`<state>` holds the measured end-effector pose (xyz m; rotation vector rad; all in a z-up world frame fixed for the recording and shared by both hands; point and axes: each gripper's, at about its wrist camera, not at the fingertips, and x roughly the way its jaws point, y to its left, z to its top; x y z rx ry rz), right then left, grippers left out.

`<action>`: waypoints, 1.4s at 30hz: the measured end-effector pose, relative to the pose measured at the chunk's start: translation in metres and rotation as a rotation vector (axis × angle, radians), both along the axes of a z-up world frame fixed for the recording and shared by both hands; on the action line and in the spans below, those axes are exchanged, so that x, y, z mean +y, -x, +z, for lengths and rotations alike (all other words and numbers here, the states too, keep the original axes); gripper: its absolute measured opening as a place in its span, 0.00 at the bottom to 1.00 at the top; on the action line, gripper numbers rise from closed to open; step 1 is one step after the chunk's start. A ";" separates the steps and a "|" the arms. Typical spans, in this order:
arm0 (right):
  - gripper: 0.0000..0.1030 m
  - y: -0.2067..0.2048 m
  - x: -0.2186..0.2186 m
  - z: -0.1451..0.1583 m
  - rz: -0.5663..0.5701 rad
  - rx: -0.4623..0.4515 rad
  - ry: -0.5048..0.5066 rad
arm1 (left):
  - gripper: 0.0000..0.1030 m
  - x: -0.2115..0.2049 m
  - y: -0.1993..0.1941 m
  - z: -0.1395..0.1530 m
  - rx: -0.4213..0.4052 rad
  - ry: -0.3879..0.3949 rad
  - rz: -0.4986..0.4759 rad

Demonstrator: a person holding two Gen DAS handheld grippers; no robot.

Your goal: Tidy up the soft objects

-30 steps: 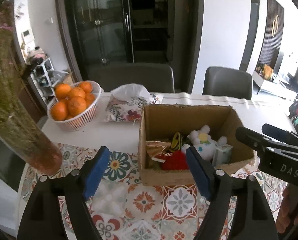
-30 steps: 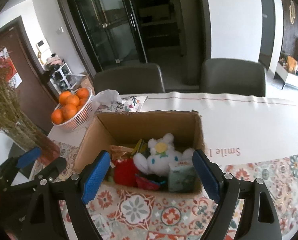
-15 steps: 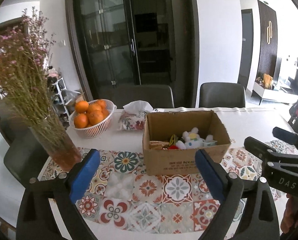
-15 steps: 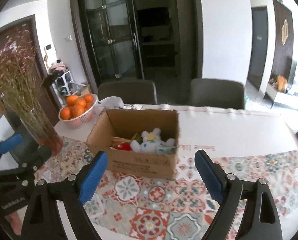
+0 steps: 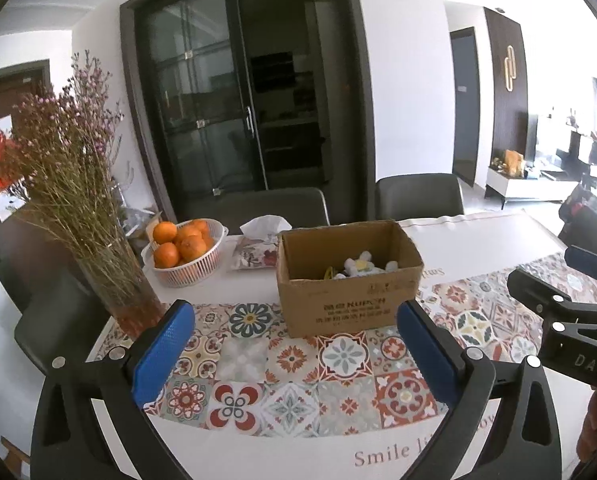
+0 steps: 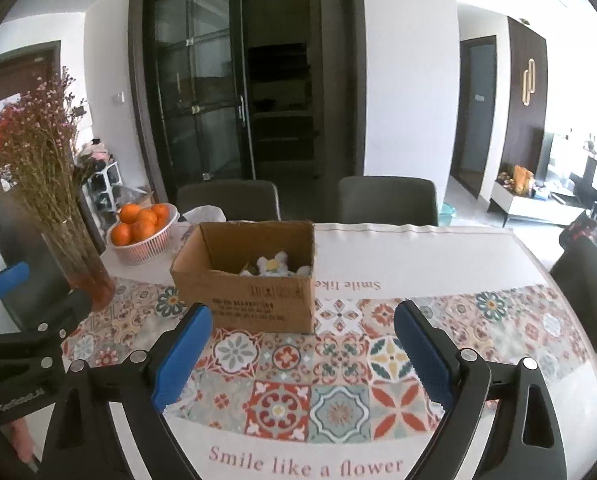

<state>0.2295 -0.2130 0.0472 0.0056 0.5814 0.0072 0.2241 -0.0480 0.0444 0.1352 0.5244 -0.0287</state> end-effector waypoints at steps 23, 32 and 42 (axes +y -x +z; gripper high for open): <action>0.91 0.153 0.022 -0.001 -0.081 -0.017 -0.008 | 1.00 0.018 0.133 0.003 -0.024 0.013 -0.107; 0.91 0.185 0.024 -0.009 -0.073 -0.010 -0.017 | 1.00 0.022 0.161 -0.003 -0.023 0.017 -0.109; 0.91 0.202 0.024 -0.014 -0.064 -0.002 -0.015 | 1.00 0.021 0.180 -0.010 -0.011 0.024 -0.120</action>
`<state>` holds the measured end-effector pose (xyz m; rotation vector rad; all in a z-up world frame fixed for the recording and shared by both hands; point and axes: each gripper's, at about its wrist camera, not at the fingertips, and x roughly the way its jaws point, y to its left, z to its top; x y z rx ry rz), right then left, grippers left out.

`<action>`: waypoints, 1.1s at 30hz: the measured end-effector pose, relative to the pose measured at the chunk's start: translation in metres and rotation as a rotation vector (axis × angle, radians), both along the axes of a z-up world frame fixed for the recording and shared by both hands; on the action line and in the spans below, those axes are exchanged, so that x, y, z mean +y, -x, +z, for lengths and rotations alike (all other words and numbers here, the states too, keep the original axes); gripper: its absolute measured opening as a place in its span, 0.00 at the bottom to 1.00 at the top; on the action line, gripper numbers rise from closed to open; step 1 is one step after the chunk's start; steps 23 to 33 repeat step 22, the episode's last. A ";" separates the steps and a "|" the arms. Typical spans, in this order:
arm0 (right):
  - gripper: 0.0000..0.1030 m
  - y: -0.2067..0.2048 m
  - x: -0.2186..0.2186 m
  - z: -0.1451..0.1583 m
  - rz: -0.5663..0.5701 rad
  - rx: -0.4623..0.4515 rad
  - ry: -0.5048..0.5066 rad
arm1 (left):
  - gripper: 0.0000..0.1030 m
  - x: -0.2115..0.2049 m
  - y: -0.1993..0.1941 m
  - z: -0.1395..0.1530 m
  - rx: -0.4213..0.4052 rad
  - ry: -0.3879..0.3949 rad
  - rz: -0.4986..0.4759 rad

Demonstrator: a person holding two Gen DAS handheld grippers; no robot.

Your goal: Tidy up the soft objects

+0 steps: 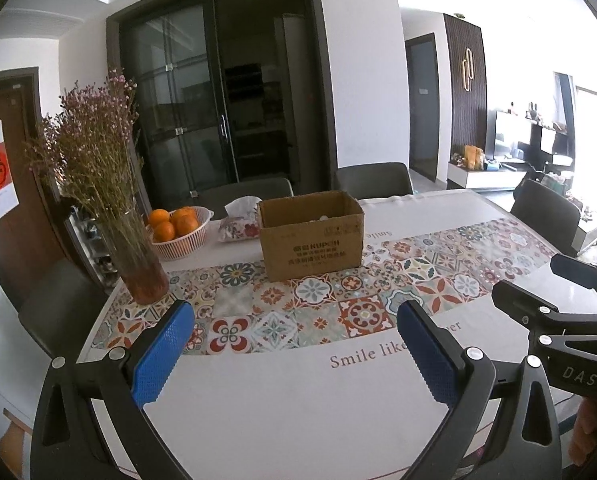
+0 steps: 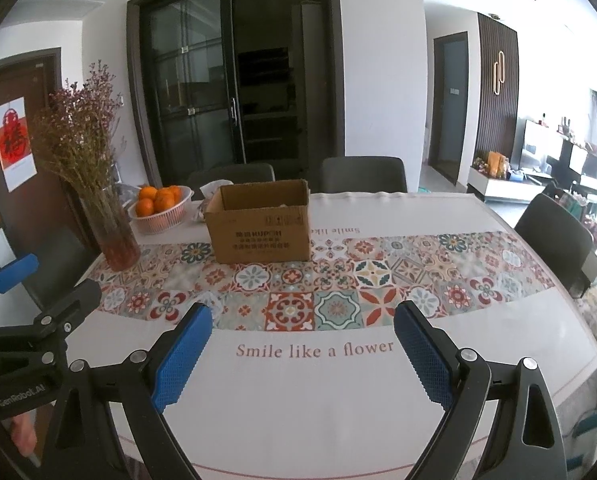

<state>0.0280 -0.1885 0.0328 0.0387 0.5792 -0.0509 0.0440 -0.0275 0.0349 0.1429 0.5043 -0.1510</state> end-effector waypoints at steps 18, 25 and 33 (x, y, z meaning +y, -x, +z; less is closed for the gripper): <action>0.91 0.012 -0.005 -0.002 -0.004 0.005 0.004 | 1.00 -0.004 0.009 -0.002 0.007 -0.002 -0.009; 0.91 0.011 -0.005 -0.003 -0.003 0.012 0.003 | 1.00 -0.007 0.010 -0.003 0.015 -0.005 -0.006; 0.91 0.011 -0.005 -0.003 -0.003 0.012 0.003 | 1.00 -0.007 0.010 -0.003 0.015 -0.005 -0.006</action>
